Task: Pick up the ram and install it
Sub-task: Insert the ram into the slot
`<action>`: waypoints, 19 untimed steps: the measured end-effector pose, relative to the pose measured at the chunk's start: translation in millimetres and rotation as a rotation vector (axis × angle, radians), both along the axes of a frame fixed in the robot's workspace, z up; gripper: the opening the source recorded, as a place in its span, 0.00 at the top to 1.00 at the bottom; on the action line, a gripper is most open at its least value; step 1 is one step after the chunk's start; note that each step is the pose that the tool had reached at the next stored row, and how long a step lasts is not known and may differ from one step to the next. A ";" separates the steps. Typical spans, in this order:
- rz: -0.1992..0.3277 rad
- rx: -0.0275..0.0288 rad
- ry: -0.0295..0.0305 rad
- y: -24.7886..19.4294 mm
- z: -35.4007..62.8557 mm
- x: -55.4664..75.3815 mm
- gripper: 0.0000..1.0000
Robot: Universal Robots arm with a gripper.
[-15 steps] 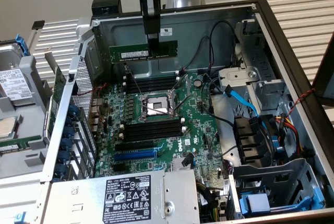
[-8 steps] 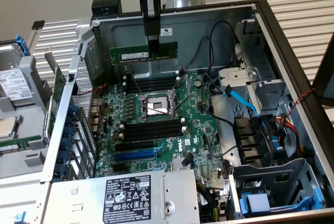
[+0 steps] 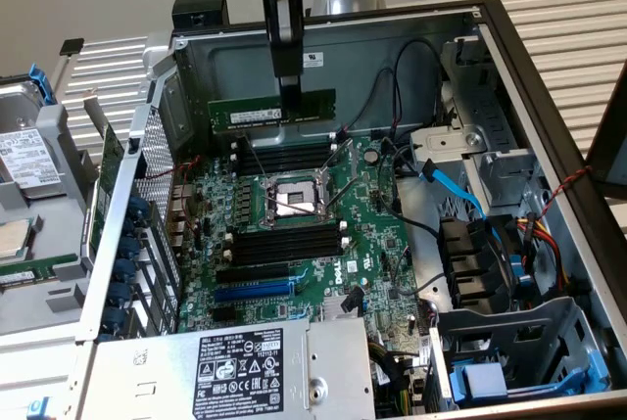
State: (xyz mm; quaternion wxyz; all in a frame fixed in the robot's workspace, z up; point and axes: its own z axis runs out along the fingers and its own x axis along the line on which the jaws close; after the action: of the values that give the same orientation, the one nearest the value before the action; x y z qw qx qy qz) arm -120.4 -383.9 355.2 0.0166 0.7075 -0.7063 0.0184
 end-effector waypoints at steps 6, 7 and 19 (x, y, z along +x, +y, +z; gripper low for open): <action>-0.028 -0.0015 -0.0033 -0.3 -9.5 0.3 0.88; -0.032 -0.0014 -0.0035 -0.3 -10.6 0.3 0.88; -0.033 -0.0016 -0.0078 -3.2 -30.0 0.3 0.88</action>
State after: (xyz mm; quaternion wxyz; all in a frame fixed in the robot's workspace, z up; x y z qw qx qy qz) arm -120.1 -387.1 325.2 0.0147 0.6957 -0.7178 0.0214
